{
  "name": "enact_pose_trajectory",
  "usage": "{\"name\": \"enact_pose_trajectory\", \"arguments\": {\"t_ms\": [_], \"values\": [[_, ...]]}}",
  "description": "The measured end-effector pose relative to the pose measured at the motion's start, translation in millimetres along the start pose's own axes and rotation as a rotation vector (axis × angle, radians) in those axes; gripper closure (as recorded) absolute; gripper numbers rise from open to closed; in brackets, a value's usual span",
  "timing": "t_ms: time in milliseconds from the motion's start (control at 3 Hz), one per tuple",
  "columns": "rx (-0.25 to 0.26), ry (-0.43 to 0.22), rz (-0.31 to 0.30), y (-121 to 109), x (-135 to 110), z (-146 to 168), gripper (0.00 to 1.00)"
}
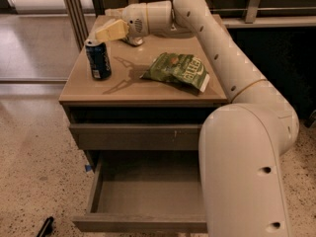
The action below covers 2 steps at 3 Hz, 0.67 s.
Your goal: Place pepsi can into middle drawer
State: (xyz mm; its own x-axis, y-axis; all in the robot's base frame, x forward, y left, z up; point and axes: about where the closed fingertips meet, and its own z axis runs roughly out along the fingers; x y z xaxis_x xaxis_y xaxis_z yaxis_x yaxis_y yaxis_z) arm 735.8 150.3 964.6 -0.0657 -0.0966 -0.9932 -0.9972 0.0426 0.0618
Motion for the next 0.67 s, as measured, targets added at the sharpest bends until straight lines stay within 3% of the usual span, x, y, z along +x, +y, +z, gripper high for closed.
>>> {"name": "enact_pose_trajectory", "arguments": {"t_ms": [667], "values": [[-0.057,0.052,0.009,-2.8,8.2,26.7,0.0]]}}
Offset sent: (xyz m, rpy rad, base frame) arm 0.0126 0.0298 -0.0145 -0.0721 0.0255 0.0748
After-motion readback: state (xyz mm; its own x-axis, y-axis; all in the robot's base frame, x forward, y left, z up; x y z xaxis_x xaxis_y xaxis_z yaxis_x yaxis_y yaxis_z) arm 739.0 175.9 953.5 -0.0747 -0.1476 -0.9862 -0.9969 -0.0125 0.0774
